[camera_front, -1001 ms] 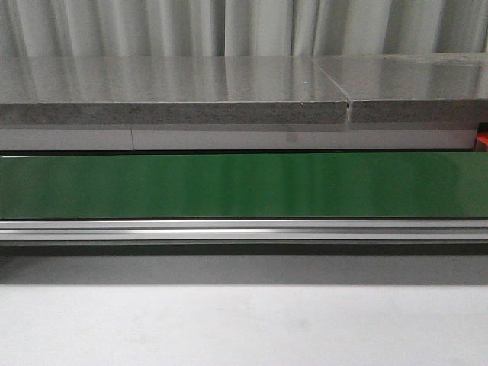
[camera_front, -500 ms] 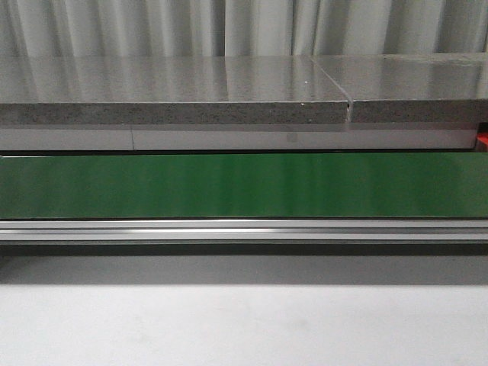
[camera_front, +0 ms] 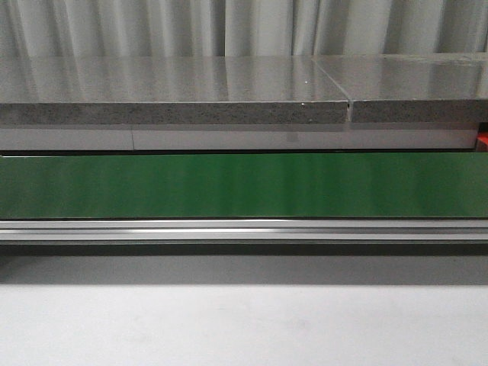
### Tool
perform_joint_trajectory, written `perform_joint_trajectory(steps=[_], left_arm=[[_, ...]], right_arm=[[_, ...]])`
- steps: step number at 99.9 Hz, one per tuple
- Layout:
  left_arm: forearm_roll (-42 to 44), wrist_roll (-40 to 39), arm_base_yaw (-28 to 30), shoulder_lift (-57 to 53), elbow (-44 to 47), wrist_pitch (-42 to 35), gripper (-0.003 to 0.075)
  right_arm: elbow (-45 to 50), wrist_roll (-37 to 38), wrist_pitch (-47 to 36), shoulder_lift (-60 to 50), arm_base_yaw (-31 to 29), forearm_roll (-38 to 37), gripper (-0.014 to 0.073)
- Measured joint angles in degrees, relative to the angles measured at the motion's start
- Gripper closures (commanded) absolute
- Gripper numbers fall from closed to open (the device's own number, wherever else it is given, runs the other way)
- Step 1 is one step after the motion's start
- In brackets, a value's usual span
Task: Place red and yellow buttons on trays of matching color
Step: 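Carry the yellow button into the yellow tray and open the right gripper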
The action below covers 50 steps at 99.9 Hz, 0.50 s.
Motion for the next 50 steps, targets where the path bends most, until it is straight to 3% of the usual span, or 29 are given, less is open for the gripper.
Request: perform_joint_trajectory(steps=[10,32,39,50], left_arm=[[0.0,0.0,0.0,0.0,0.0,0.0,0.0739],[0.0,0.0,0.0,0.0,0.0,0.0,0.0739],[0.0,0.0,0.0,0.0,0.0,0.0,0.0739],[0.0,0.0,0.0,0.0,0.0,0.0,0.0739]], right_arm=[[0.0,0.0,-0.1,0.4,0.0,0.0,0.0352],[0.0,0.0,-0.3,0.4,0.0,0.4,-0.0016],[0.0,0.0,-0.3,0.4,0.0,1.1,-0.0057],[0.0,0.0,-0.3,0.2,0.0,2.0,-0.0053]])
